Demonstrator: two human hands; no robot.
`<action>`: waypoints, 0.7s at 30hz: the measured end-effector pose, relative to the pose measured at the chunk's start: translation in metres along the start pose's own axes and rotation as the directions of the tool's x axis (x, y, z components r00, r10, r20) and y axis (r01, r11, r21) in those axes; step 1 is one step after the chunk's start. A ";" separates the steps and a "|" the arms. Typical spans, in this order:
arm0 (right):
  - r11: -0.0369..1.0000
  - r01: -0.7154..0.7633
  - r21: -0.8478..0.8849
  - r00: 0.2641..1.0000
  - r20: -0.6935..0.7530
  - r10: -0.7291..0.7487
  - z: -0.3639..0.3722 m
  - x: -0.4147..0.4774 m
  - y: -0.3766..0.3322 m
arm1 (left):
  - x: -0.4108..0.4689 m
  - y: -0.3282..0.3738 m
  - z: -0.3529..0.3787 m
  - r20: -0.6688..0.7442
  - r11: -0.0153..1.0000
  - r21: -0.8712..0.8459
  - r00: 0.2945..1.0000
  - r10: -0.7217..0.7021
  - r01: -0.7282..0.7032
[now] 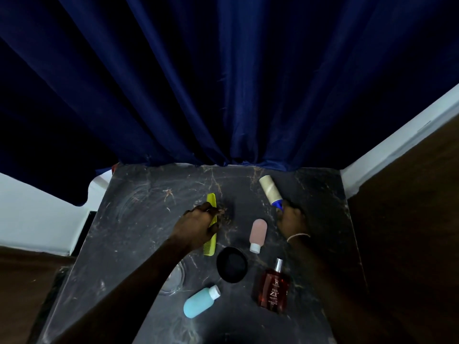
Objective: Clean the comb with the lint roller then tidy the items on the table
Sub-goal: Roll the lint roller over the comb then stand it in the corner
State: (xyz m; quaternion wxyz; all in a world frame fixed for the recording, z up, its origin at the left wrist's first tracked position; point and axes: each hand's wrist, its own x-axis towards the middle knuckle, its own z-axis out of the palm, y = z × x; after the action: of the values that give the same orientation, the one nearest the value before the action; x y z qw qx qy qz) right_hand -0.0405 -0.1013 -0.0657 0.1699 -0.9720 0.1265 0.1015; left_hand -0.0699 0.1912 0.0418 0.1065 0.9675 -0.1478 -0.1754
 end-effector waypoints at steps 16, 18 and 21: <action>0.993 -0.055 0.103 0.995 -0.077 0.063 0.005 0.003 0.003 | -0.010 -0.008 -0.002 0.030 0.999 0.029 0.999 -0.040 0.039; 0.982 -0.103 0.155 0.991 -0.069 0.115 -0.003 0.008 0.015 | -0.009 -0.008 -0.002 0.026 0.999 0.027 0.999 -0.042 0.041; 0.968 -0.169 0.187 0.979 -0.080 0.186 -0.017 0.016 0.032 | -0.006 -0.006 -0.003 0.030 0.998 0.022 0.998 -0.052 0.051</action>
State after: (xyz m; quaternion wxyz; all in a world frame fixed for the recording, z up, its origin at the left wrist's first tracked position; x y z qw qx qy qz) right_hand -0.0316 -0.1402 -0.0641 0.2406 -0.9413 0.2297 0.0572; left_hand -0.0722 0.1994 0.0451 0.0893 0.9693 -0.1263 -0.1912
